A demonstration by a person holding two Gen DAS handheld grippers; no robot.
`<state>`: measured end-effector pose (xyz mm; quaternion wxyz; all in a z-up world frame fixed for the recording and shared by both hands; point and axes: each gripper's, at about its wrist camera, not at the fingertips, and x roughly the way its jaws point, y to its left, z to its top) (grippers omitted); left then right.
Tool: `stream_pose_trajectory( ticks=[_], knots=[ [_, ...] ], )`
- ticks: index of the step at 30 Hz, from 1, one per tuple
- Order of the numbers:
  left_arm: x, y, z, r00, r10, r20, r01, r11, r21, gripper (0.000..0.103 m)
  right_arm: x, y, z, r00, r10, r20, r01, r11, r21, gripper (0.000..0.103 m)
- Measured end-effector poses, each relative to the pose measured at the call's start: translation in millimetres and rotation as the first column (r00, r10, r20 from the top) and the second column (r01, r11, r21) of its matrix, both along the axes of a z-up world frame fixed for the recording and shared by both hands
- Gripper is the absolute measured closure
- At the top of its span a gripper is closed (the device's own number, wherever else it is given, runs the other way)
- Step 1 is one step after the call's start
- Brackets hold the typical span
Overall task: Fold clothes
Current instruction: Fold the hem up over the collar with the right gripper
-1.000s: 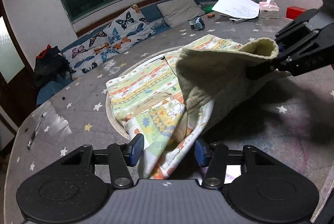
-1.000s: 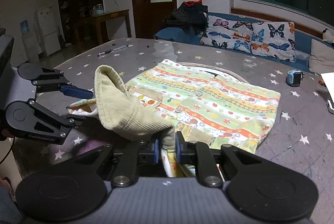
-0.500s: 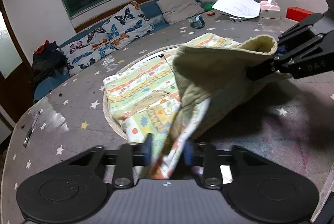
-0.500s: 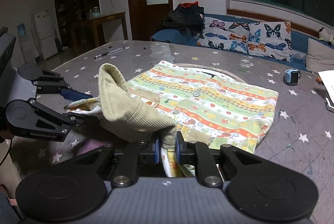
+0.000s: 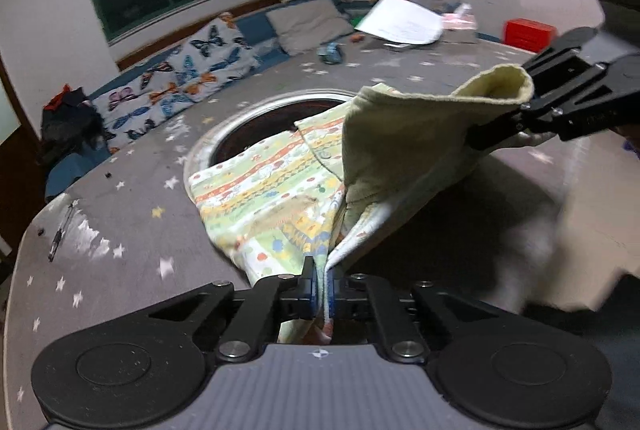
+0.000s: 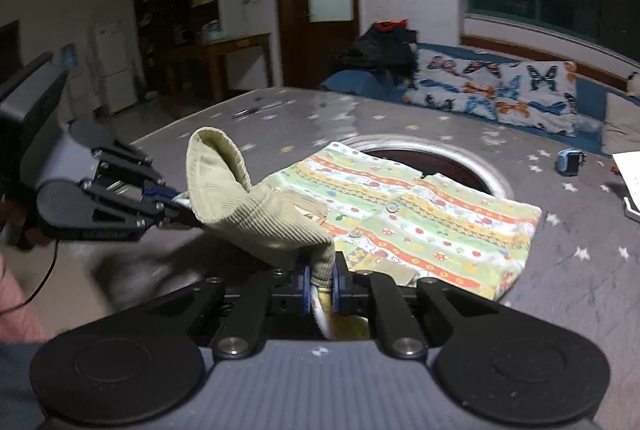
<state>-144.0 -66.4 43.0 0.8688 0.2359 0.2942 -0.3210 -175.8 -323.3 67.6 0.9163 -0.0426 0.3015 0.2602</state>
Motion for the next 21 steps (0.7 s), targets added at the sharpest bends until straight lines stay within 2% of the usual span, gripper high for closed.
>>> stream_pose_trajectory(
  ticks=[3,5,8,15,19,21],
  knots=[
    [-23.1,6.5,4.8,0.999,-0.023,-0.024,0.024,0.999,0.022,0.098,-28.5,3.6,7.8,0.998,0.037,-0.048,-0.036,0.999,0.021,0.094],
    [-21.7,8.2,6.4,0.998,-0.022,-0.053,0.023,1.0,0.016,0.098,-37.4,6.9,11.2,0.997,0.052,-0.064,-0.052,0.999,0.009,0.094],
    [-0.7,7.7,13.0,0.997,0.002,-0.082,-0.004,1.0,-0.024,0.098,-28.9,5.4,17.3,0.996,0.05,-0.068,-0.05,0.999,0.007,0.094],
    [89.6,-14.5,29.7,0.992,0.046,-0.114,-0.06,0.991,-0.116,0.098,51.7,-15.3,35.8,0.996,-0.018,-0.084,0.019,1.0,0.017,0.094],
    [150.7,-33.6,16.4,0.983,0.107,-0.152,-0.125,0.986,-0.114,0.098,116.9,-26.1,30.2,0.989,-0.07,-0.133,0.073,0.997,0.018,0.094],
    [175.9,-40.4,-0.7,0.969,0.14,-0.205,-0.164,0.981,-0.104,0.097,147.3,-28.4,17.5,0.981,-0.102,-0.163,0.105,0.994,0.012,0.094]
  ],
)
